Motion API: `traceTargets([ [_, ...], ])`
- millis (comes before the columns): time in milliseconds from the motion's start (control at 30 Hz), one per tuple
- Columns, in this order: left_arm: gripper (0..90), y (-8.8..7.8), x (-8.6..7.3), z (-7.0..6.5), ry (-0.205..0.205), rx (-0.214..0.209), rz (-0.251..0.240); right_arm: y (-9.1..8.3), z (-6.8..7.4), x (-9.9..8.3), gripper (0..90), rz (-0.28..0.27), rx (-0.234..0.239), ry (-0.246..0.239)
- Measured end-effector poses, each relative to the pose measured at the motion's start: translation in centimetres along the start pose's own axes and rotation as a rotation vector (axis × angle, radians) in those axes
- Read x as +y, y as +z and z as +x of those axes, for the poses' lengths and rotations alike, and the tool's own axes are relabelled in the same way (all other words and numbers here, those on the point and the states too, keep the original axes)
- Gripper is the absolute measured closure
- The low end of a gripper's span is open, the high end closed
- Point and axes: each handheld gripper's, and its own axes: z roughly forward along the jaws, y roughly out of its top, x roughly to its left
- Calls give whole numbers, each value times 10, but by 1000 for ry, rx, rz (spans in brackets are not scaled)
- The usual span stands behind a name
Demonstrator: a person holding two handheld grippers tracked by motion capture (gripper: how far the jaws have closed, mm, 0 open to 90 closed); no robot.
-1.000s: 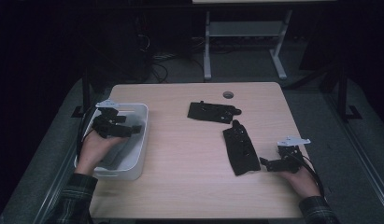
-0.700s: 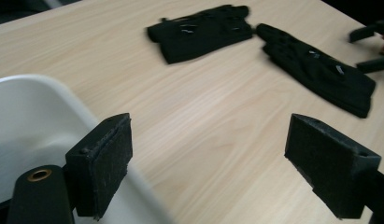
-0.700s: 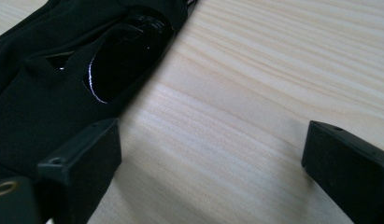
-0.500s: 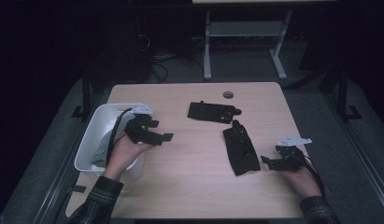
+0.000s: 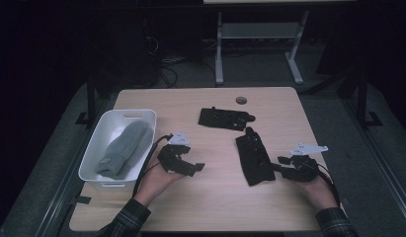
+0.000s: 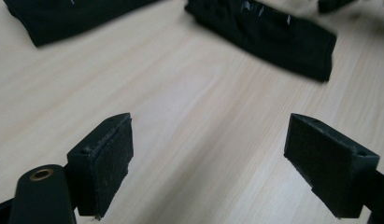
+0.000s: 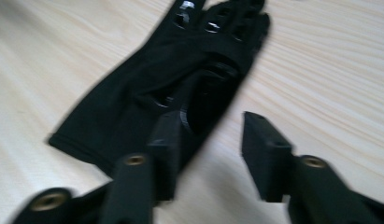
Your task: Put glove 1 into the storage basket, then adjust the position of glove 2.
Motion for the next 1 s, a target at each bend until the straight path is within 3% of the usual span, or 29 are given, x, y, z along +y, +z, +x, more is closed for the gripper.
traceTargets([
  [167, 140, 14, -17, -3, 34, 12, 60, 2, 11, 7, 890, 7, 58, -17],
  [200, 137, 16, -20, -3, 39, 21, 70, 4, 12, 8, 900, 10, 71, -19],
  [433, 132, 22, -36, 0, 40, 16, 90, 21, 16, 22, 900, 19, 107, -46],
  [533, 127, 21, -43, 1, 48, 31, 84, 28, 16, 28, 900, 30, 99, -47],
  [567, 127, 21, -44, 0, 36, 30, 70, 31, 15, 31, 900, 31, 94, -47],
  [633, 127, 20, -48, 0, 55, 37, 56, 36, 13, 34, 900, 24, 78, -51],
  [700, 126, 20, -51, -2, 81, 46, 40, 43, 9, 36, 900, 57, 55, -52],
  [900, 124, 21, -56, 1, 90, 31, -14, 52, 4, 34, 900, 103, 54, -45],
  [1000, 125, 21, -57, 2, 90, 30, -14, 53, 4, 32, 900, 113, 54, -49],
])
